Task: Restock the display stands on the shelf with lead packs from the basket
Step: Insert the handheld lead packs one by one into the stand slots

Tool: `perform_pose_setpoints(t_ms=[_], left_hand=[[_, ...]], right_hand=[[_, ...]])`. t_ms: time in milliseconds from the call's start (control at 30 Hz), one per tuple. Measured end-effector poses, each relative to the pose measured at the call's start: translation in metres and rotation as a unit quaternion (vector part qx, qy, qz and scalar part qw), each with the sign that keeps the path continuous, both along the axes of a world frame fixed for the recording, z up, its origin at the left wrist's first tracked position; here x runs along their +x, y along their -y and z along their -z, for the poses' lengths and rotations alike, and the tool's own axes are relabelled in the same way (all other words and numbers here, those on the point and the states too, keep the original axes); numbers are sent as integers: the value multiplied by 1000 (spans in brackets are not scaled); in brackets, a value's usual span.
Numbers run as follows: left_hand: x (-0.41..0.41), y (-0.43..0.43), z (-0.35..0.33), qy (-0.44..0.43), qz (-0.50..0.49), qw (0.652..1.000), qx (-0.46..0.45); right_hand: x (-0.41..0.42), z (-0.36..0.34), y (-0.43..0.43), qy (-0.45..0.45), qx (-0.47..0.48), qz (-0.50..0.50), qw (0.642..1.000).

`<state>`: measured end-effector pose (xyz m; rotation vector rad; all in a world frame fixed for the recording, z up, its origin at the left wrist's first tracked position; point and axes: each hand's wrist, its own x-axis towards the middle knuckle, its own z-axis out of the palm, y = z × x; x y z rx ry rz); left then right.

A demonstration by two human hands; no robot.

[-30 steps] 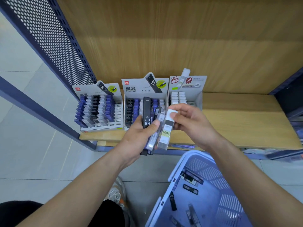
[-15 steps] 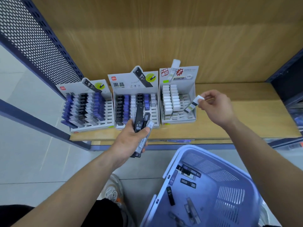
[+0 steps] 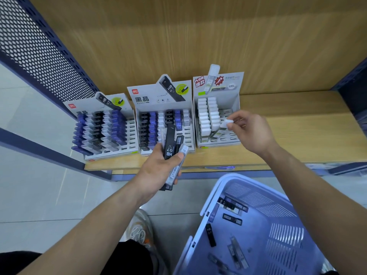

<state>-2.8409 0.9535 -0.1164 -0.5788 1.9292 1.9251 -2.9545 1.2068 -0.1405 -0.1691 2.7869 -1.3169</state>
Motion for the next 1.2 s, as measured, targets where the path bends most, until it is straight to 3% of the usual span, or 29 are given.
perform_pose_setpoints(t_ms=[100,400,767,867,900,967,1033,1200], left_hand=[[0,0,0,1,0,1000,-4],[2,1,-1,0,3,1000,-17],[1,0,-5,-5,0,1000,13],[-1,-4,-8,-7,-3,1000,29],[-1,-5,-9,-10,-3,999,32],[0,-8,-11,-14,3,999,35],[1,-11,-14,-20,11,999,35],[4,-12,-19,-29,10,999,37]], right_hand=[[1,2,-2,5,4,-15,1000],[-1,6,2,-74,143,-130,978],[10,7,18,-68,162,-81,981],[28,-18,25,-75,70,-4,995],[36,-28,33,-28,-13,-3,1000],[51,-45,51,131,-162,-46,977],[60,-50,63,199,-189,-101,956],[61,-54,70,198,-213,-110,951]])
